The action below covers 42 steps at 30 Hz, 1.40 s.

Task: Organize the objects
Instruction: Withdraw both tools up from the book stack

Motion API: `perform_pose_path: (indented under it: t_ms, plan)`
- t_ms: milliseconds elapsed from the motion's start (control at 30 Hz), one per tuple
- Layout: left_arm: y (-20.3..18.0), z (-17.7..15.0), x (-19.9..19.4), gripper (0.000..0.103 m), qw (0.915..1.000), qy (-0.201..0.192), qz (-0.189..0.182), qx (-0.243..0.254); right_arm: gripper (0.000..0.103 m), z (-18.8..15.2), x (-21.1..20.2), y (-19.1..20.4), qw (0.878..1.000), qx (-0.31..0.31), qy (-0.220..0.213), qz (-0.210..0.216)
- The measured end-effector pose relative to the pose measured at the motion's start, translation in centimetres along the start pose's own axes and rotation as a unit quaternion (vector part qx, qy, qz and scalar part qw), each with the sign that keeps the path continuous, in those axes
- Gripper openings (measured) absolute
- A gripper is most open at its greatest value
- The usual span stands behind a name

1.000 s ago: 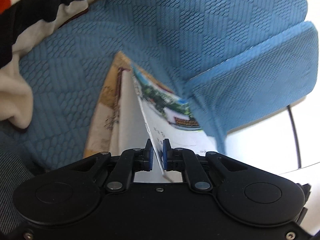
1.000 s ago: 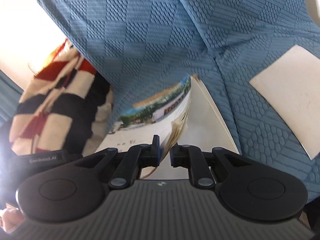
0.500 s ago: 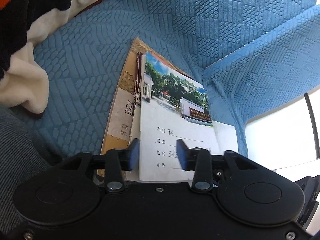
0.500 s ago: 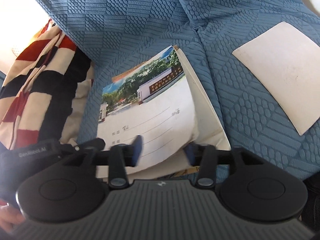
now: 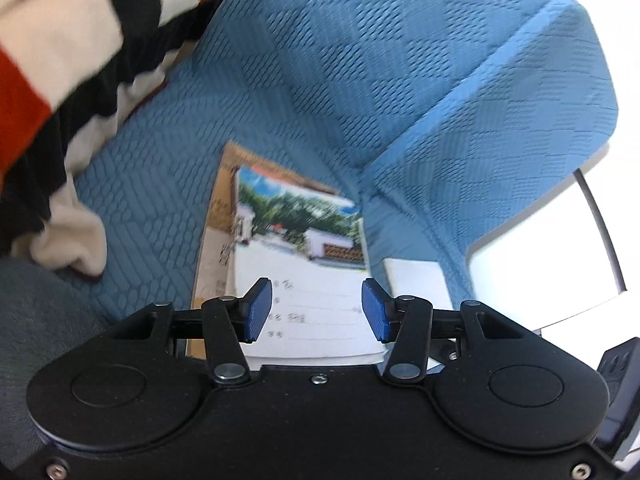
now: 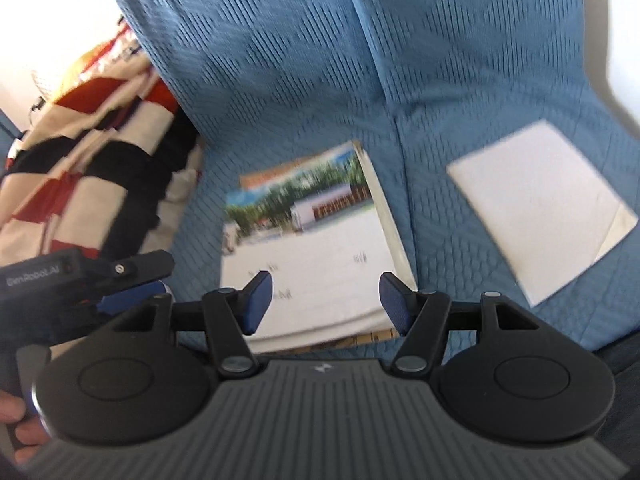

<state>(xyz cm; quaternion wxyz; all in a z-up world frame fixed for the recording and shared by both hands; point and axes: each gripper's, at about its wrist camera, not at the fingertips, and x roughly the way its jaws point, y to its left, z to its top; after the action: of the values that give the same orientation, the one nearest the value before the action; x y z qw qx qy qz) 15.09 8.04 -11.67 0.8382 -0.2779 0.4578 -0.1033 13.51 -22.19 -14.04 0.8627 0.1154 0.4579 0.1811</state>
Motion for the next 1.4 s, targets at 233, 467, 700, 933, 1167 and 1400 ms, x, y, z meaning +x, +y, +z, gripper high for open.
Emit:
perform_pose_path:
  t_ms: [233, 467, 700, 933, 1167, 1400]
  plan:
    - [-3.7, 0.8, -3.4, 0.05, 0.9984, -0.036, -0.002, 0.043, 0.062, 2.2, -5.2, 0.6, 0.998, -0.017, -0.055, -0.001]
    - [-7.1, 0.7, -5.7, 0.053, 0.9956, -0.052, -0.015, 0.077, 0.062, 2.9, -9.8, 0.4, 0.995, -0.028, -0.098, -0.012]
    - [-9.5, -0.7, -6.3, 0.061, 0.9927, -0.056, -0.021, 0.105, 0.062, 1.6, -12.8, -0.5, 0.992, -0.022, -0.117, -0.029]
    - [-10.9, -2.5, -5.7, 0.069, 0.9914, -0.043, -0.028, 0.121, 0.062, -0.6, -14.4, -1.5, 0.991, -0.019, -0.124, -0.051]
    - [-12.3, -4.3, -4.3, 0.081, 0.9899, -0.025, -0.028, 0.136, 0.062, -2.2, -14.9, -3.5, 0.99, 0.0, -0.122, -0.078]
    - [-13.6, -6.1, -3.2, 0.09, 0.9871, -0.015, -0.019, 0.158, 0.085, -3.5, -14.9, -5.7, 0.987, 0.022, -0.124, -0.099]
